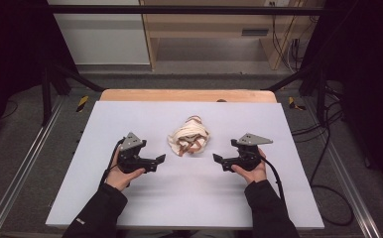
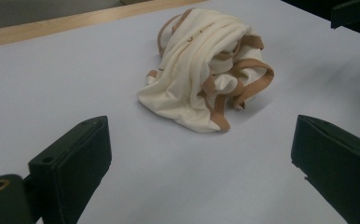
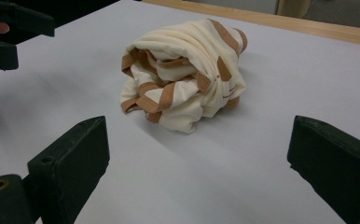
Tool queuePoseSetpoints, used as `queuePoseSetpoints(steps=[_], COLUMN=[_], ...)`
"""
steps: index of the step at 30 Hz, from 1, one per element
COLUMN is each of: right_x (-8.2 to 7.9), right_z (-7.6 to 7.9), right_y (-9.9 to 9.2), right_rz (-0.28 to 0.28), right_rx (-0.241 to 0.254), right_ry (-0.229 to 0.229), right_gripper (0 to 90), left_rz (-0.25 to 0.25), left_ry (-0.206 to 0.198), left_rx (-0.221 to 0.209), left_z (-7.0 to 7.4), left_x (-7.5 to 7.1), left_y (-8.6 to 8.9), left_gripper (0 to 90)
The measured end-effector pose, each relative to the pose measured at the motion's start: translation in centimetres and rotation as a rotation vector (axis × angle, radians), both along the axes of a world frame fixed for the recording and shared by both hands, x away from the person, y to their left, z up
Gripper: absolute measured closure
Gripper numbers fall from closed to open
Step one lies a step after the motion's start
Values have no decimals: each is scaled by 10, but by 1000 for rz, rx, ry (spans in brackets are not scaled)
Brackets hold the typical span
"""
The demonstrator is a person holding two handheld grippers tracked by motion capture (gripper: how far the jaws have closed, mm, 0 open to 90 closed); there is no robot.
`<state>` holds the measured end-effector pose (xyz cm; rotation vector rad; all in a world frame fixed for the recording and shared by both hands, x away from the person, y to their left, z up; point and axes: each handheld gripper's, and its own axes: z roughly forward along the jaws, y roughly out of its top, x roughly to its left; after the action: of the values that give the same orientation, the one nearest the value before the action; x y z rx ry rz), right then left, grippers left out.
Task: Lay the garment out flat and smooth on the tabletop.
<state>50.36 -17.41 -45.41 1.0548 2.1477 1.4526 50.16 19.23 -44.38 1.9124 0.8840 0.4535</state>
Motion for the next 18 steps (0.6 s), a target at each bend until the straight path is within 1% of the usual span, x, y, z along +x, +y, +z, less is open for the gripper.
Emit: queuePoseSetpoints(steps=[3,4,7,8,10,11,14,15,16,18], right_x=[5,7,10,12,13,16,19,22,22,24], right_z=[-3,-4,-6,-8,-8,-9,-10,-10,-10,-12], right_y=[8,11,15,21,23,29,32,36,36,39], right_rz=[-7,-11,-17,-18,-20,-25,-29,-34,-34,-40], right_rx=[-10,-15,-23,-32,-37,-50,-54,-54,-54,-63], right_ry=[14,16,22,24,28,33,38,43,43,49], right_gripper=[83,88,98,109,116,121,133,146,146,154], left_rz=[-3,-2,2,2,3,7,14,19,22,19], left_ry=[11,12,13,18,19,19,25,28,29,38], left_rx=[9,11,11,12,16,20,23,30,34,43], left_z=[-3,-4,-7,-9,-11,-14,-17,-18,-19,-21], left_x=[3,5,8,10,11,13,16,17,18,21], left_y=[-7,-13,-18,-21,-23,-27,-31,-32,-33,-38], left_gripper=[77,83,103,123,134,166,184,205,205,233])
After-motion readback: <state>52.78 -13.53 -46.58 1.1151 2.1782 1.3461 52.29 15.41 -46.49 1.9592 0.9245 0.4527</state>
